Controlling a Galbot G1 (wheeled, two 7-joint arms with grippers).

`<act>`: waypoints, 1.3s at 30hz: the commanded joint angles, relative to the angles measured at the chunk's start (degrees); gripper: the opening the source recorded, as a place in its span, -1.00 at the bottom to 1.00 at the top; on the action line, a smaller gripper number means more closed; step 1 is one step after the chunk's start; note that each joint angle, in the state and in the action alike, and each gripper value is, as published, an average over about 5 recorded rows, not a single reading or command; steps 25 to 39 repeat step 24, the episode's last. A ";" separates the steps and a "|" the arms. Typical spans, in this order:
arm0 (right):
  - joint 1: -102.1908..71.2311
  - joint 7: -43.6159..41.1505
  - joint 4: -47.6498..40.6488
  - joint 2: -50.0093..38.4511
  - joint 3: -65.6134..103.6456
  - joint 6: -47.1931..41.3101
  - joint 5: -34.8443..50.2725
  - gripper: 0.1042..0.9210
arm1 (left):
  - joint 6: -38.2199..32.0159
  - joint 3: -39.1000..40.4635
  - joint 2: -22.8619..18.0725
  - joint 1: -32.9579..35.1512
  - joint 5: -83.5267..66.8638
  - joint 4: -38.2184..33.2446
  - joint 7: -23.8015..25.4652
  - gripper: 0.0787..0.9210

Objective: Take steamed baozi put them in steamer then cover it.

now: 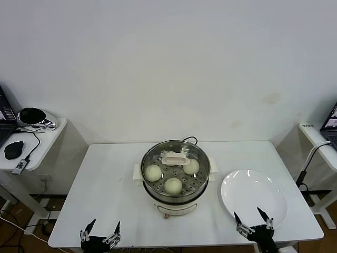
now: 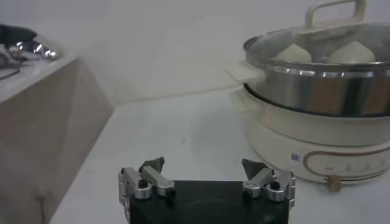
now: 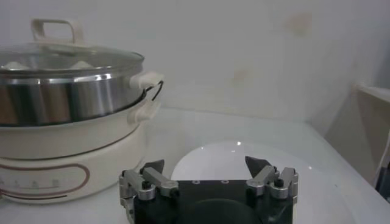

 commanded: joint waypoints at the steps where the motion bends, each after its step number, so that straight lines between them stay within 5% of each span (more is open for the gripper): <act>1: -0.42 0.99 0.29 0.43 -0.46 -0.38 -0.07 0.76 | -1.06 -2.02 -0.06 1.43 -2.43 -0.71 0.63 0.77; 39: -0.18 -1.38 -0.81 1.16 0.31 2.49 -7.03 0.76 | -3.41 -3.64 0.24 -0.73 -1.02 0.53 1.29 0.77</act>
